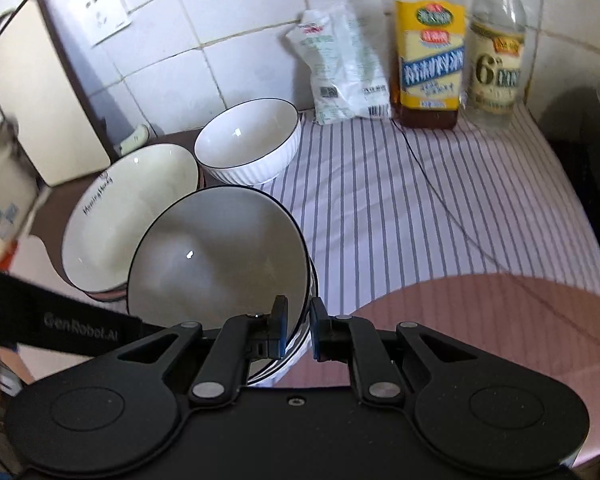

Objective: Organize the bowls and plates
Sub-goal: 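Lift the second bowl and lower it into the first bowl, open left tool, then move the left tool to the third white bowl by the bag, grasp rim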

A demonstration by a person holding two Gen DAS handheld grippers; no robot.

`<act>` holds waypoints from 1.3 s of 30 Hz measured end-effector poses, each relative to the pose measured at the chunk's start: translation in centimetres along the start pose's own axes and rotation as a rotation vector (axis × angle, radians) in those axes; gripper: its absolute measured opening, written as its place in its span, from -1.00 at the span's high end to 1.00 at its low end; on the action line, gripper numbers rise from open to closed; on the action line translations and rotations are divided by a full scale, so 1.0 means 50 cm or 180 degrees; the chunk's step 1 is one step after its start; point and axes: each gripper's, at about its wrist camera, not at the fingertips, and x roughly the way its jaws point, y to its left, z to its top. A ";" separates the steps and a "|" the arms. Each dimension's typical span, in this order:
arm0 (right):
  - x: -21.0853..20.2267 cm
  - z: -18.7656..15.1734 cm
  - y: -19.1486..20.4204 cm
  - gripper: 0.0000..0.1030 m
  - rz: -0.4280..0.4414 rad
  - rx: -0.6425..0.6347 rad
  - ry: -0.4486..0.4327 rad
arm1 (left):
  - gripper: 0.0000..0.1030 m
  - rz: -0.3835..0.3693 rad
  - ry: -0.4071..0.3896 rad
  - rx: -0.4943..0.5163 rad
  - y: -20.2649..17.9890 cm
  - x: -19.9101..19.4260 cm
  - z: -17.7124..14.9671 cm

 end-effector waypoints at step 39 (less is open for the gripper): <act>0.006 0.202 -0.064 0.06 0.0742 0.0245 -0.0016 | 0.24 -0.0086 -0.0649 0.0801 0.061 -0.169 0.221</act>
